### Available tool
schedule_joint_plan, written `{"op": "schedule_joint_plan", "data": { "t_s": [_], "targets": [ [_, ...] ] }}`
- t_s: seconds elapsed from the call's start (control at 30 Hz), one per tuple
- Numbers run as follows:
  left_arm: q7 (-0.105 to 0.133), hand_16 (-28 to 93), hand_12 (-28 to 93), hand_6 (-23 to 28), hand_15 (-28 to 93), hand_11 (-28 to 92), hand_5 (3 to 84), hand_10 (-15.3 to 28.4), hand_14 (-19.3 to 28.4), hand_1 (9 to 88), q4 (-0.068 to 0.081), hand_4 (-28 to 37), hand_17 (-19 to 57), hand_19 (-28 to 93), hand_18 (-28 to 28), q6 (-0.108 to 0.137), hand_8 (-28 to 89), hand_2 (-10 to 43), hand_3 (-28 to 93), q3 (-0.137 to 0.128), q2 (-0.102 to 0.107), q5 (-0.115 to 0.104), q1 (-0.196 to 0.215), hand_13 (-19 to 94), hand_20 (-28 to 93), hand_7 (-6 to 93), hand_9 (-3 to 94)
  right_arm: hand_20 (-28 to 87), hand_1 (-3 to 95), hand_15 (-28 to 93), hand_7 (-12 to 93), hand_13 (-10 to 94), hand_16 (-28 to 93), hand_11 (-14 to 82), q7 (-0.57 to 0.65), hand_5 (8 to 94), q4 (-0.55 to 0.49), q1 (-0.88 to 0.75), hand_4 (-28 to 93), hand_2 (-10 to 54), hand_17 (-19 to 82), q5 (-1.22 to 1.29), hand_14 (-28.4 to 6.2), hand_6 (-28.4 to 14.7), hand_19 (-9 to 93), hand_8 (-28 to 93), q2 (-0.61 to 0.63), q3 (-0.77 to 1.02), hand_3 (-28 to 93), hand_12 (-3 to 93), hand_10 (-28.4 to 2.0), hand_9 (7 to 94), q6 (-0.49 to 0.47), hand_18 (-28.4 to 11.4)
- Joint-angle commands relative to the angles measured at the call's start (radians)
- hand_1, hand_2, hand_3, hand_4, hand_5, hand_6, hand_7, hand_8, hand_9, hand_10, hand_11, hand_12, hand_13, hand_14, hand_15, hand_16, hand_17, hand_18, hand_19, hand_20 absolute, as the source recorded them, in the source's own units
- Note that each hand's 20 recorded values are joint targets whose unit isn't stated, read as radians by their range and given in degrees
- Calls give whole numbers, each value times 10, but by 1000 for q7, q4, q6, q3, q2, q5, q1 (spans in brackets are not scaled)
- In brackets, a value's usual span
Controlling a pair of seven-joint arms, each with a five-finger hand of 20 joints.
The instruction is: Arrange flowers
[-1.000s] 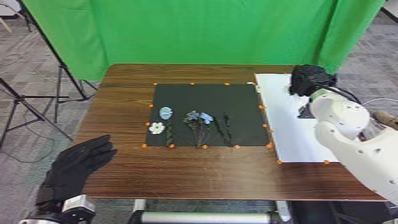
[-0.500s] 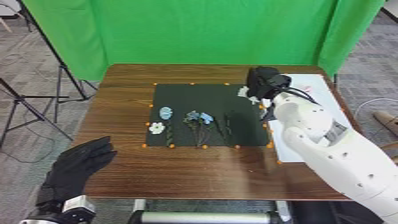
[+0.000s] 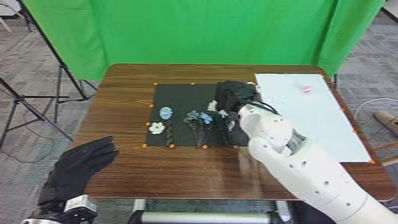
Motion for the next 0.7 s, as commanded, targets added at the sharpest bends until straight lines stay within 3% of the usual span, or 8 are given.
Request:
{"op": "schedule_joint_plan", "data": {
  "t_s": [0.03, 0.17, 0.2, 0.33, 0.5, 0.57, 0.67, 0.7],
  "targets": [
    [-37, -111, 103, 147, 557, 346, 472, 228, 284, 269, 2, -146, -96, 567, 220, -32, -73, 30, 817, -5, -23, 18, -6, 257, 165, 120, 379, 221, 523, 675, 190, 737, 276, 227, 23, 828, 19, 11, -283, -95, 289, -34, -48, 26, 840, -5, 11, -17, 765, 338, -68, 897, 22, -203],
    [-28, -111, 103, 147, 557, 344, 472, 227, 284, 269, 4, -146, -96, 567, 220, -26, -73, 31, 816, 3, -26, 17, -15, 258, 165, 120, 379, 220, 522, 670, 192, 732, 283, 228, 22, 827, 36, 27, -283, -95, 288, -54, -47, 27, 839, -4, 27, -33, 766, 339, -67, 897, 51, -202],
    [-22, -111, 103, 147, 556, 344, 472, 226, 283, 269, 3, -147, -96, 567, 219, -20, -73, 31, 816, 3, -16, 12, -8, 258, 165, 120, 378, 219, 522, 669, 192, 732, 284, 228, 27, 827, 37, 26, -283, -95, 287, -53, -47, 26, 839, -4, 23, -29, 766, 340, -67, 896, 55, -202],
    [-29, -111, 102, 146, 554, 344, 470, 225, 282, 268, 5, -146, -96, 567, 219, -25, -73, 30, 817, 1, -17, 15, -16, 258, 165, 121, 377, 216, 522, 651, 193, 721, 315, 221, 33, 823, 45, 37, -283, -95, 282, -52, -43, 24, 834, -6, 36, -50, 765, 345, -64, 894, 96, -200],
    [-53, -111, 101, 143, 550, 344, 467, 221, 276, 268, 10, -147, -95, 566, 219, -48, -75, 31, 817, -8, -23, 28, -31, 259, 164, 126, 373, 205, 515, 622, 197, 685, 334, 199, 43, 816, 56, 34, -283, -95, 257, -48, -35, 24, 810, -8, 31, -58, 773, 356, -62, 882, 115, -201],
    [-45, -110, 100, 142, 548, 344, 466, 221, 275, 268, 9, -146, -95, 566, 218, -43, -76, 31, 816, -11, -12, 23, -27, 259, 164, 128, 373, 203, 514, 615, 196, 679, 336, 192, 44, 813, 47, 31, -283, -95, 253, -41, -34, 24, 807, -10, 28, -59, 775, 357, -63, 878, 102, -200],
    [-47, -110, 99, 142, 547, 344, 465, 221, 274, 267, 9, -146, -94, 565, 218, -46, -77, 31, 817, -14, -19, 27, -25, 259, 164, 128, 373, 201, 511, 608, 196, 670, 343, 181, 33, 805, 36, 21, -283, -95, 247, -47, -31, 23, 803, -11, 22, -60, 779, 365, -62, 873, 89, -199],
    [-35, -109, 99, 142, 547, 345, 465, 221, 274, 267, 10, -145, -94, 565, 218, -38, -77, 31, 817, -11, -3, 15, -21, 259, 164, 128, 373, 201, 510, 607, 196, 664, 345, 176, 28, 800, 36, 18, -283, -95, 245, -51, -32, 23, 801, -12, 21, -60, 781, 369, -62, 871, 84, -200]
  ]
}}
